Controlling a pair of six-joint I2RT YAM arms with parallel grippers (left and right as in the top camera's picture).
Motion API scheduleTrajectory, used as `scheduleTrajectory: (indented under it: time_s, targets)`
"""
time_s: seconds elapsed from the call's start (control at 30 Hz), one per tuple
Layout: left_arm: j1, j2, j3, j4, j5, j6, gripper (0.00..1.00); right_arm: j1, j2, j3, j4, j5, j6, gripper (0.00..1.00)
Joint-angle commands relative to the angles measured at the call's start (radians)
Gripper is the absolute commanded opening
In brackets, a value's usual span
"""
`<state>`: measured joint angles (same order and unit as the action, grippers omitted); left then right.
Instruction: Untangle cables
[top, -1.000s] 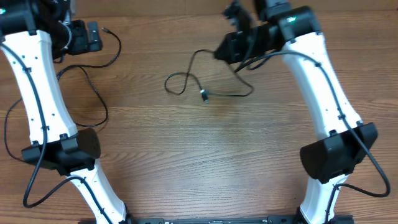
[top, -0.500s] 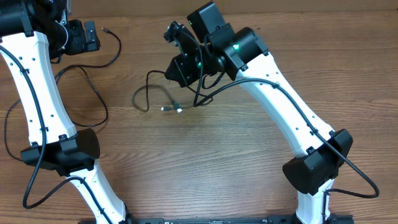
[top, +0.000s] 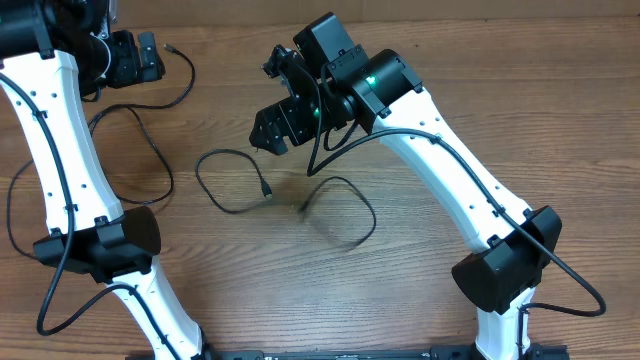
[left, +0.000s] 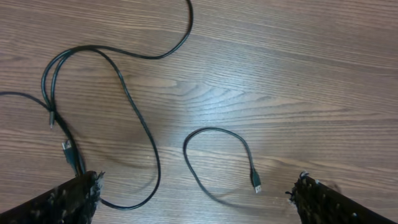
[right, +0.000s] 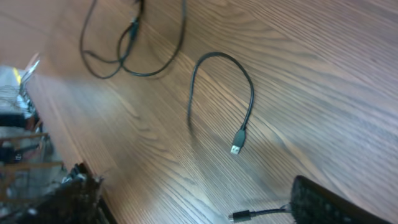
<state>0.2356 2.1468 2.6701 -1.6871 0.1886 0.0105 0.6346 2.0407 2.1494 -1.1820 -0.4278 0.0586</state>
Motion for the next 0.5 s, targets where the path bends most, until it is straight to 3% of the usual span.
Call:
scheduleTrajectory:
  time_s: [0.0, 0.23, 0.47]
  targets:
    - [-0.005, -0.019, 0.014, -0.003, 0.034, 0.013, 1.00, -0.014, 0.019, -0.005, -0.025, 0.092, 0.001, 1.00]
    - [-0.037, -0.019, 0.006, -0.003, 0.123, 0.089, 1.00, -0.095, 0.019, -0.005, -0.106, 0.233, 0.045, 1.00]
    - [-0.140, -0.019, -0.069, -0.003, 0.123, 0.146, 1.00, -0.293, 0.019, -0.005, -0.153, 0.259, 0.071, 1.00]
